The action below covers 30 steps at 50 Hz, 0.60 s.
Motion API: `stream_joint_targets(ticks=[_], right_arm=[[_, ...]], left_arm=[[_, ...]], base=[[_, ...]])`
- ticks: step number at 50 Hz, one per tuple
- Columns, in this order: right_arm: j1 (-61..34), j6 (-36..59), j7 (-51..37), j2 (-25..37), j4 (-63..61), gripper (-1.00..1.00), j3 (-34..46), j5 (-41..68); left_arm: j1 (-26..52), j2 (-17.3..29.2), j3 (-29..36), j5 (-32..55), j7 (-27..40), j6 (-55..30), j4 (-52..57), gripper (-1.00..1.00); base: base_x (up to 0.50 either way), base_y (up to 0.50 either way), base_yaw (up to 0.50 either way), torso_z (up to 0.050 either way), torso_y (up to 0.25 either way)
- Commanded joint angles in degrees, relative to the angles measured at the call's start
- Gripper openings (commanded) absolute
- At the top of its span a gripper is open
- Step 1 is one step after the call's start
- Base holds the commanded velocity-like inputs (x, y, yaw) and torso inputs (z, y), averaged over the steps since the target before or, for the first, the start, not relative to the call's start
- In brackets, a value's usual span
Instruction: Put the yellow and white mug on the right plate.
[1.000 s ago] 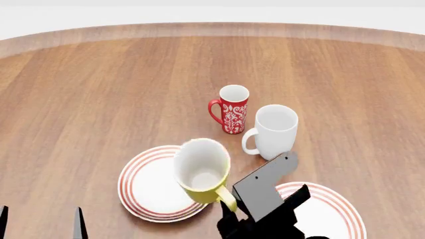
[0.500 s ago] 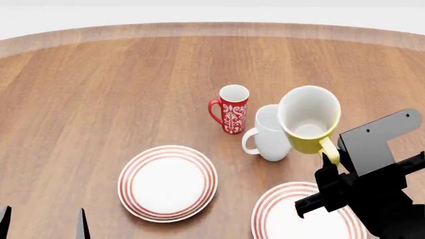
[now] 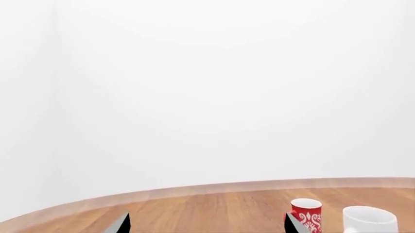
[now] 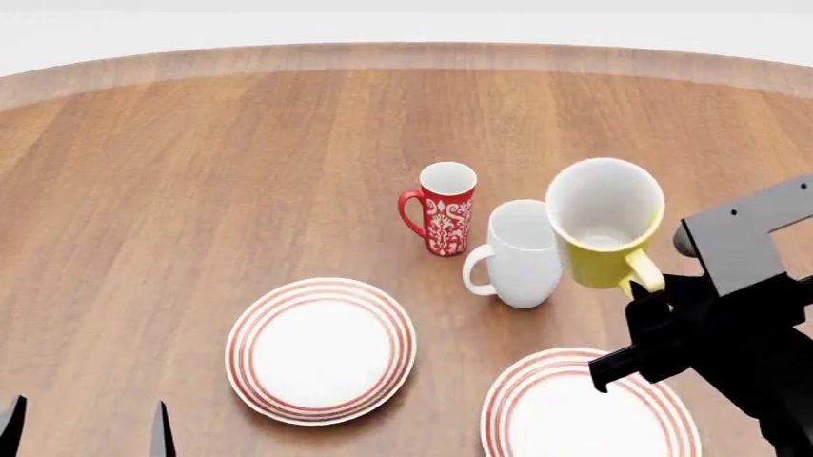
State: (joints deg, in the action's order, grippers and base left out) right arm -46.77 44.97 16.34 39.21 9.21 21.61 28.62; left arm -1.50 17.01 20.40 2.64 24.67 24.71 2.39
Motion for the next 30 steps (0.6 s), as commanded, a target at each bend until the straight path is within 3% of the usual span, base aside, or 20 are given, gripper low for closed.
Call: stream_joint_targets(ticks=[1, 30], right_arm=[[-3.9, 0.0, 4.6, -1.0, 6.5, -1.00, 0.6, -2.2], [-4.5, -2.1, 8.1, -2.4, 13.1, -1.00, 5.9, -5.4]], left_arm=[[0.2, -0.9, -1.2, -0.4, -1.1, -0.3, 0.0, 1.00], [0.4, -0.5, -0.6, -0.3, -0.6, -0.4, -0.1, 1.00]], base=[[0.00, 0.00, 0.00, 0.000, 0.000], [0.00, 0.00, 0.00, 0.000, 0.000]])
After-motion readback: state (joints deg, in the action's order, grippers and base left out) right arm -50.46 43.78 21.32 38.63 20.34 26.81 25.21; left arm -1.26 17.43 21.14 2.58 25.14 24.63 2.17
